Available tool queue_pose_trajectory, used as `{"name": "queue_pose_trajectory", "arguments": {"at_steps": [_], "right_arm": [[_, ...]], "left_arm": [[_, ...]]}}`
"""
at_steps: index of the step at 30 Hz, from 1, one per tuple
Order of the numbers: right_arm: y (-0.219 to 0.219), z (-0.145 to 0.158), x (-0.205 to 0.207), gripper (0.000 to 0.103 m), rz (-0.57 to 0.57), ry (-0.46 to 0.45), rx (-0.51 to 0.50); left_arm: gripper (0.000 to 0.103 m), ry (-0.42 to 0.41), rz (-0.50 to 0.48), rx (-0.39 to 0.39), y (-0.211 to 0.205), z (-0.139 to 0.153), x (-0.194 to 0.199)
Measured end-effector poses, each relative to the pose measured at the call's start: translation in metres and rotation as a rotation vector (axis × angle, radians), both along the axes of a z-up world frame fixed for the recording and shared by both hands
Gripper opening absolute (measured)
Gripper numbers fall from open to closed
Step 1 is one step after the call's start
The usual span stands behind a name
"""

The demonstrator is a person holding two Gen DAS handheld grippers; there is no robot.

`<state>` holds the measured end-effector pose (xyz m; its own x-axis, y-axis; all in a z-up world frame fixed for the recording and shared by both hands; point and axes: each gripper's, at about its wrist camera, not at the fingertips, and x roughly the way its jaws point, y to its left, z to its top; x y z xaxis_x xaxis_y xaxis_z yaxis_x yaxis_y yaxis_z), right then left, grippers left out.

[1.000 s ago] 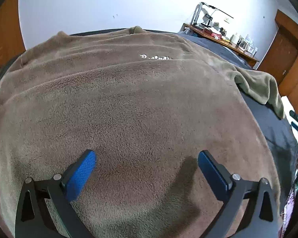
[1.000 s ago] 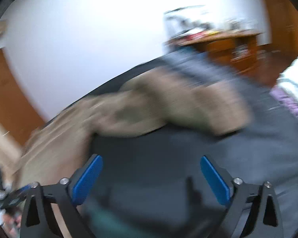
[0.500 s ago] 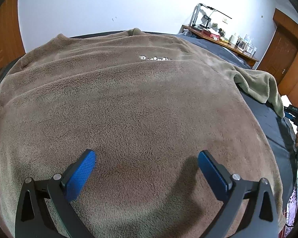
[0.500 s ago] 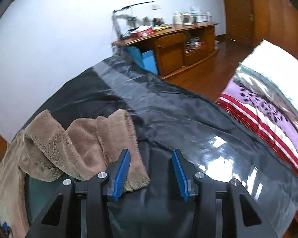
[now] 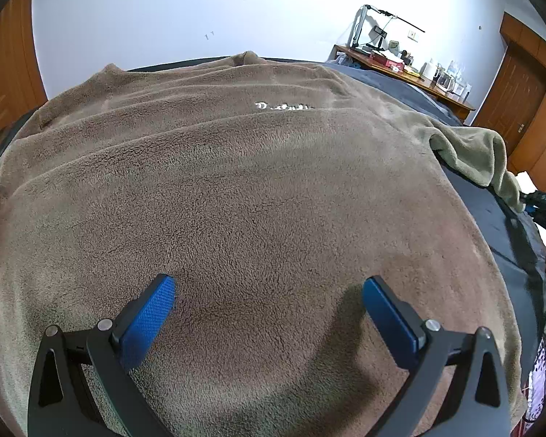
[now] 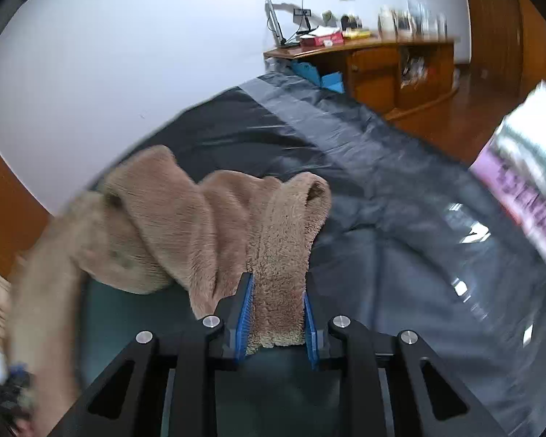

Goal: Fold clothes
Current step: 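Pinch a fleece corner with the right gripper and lift it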

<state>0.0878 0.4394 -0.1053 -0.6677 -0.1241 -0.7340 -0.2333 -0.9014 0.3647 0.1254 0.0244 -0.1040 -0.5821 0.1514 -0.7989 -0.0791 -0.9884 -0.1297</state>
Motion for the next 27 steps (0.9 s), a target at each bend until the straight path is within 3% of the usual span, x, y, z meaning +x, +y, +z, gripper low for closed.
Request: {"name": "queue_pose_trajectory", "arguments": {"at_steps": [7,12,16,21,27], "right_arm": [[-0.016,0.065,0.033,0.026,0.078,0.227,-0.252],[-0.049,0.123,0.049,0.026,0.146,0.4,-0.32],[-0.088,0.156,0.049,0.026,0.207,0.481,-0.342],[-0.175,0.175,0.035,0.026,0.326,0.489,-0.271],[-0.291,0.152,0.022,0.031,0.534,0.372,-0.2]], "left_arm": [[0.103,0.002,0.001,0.012,-0.001,0.0,0.0],[0.103,0.005,0.003,0.034,-0.004,0.001,0.001],[0.103,0.008,0.008,0.055,-0.006,0.001,0.001],[0.103,0.013,0.022,0.163,-0.021,0.004,0.003],[0.103,0.003,0.04,0.32,-0.041,0.006,0.005]]}}
